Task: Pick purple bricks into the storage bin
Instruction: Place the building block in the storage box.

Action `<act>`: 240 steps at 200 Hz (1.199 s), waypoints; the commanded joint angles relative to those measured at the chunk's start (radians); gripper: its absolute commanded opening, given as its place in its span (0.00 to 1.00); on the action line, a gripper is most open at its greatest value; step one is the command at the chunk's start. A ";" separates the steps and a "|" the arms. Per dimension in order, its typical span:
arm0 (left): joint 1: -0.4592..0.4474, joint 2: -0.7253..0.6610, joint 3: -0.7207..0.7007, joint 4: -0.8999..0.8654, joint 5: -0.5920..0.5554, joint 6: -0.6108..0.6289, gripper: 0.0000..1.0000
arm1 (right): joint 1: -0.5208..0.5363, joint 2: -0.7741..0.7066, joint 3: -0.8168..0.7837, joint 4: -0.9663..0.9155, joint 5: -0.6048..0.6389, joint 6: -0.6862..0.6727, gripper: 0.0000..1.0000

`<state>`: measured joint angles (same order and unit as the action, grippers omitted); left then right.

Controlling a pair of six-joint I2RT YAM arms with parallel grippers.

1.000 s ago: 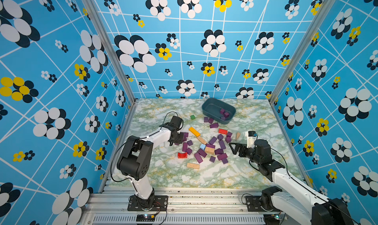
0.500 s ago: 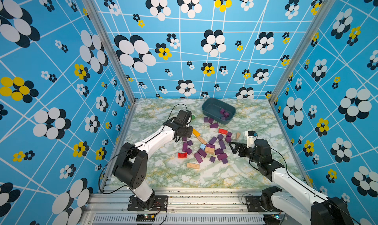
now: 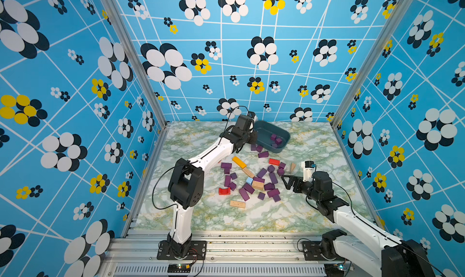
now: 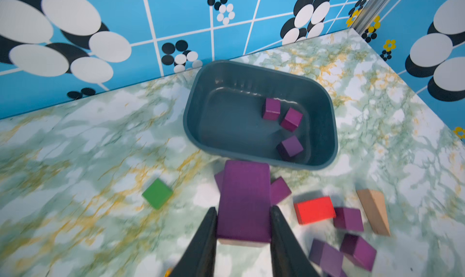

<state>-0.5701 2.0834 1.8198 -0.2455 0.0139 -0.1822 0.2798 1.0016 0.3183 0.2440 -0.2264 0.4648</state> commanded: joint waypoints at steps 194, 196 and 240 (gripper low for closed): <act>-0.021 0.171 0.299 0.075 -0.115 0.142 0.87 | -0.005 0.094 0.009 0.006 0.005 0.011 0.99; -0.024 0.149 0.266 0.099 -0.119 0.147 0.87 | -0.004 0.094 0.008 0.007 0.007 0.011 0.99; -0.061 -0.345 -0.391 0.449 -0.104 0.167 0.95 | -0.005 0.093 0.020 -0.038 0.042 -0.008 0.99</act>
<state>-0.6201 1.9755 1.6535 -0.0448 -0.0772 -0.0414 0.2798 1.0908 0.3187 0.2459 -0.2176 0.4789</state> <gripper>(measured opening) 0.928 0.991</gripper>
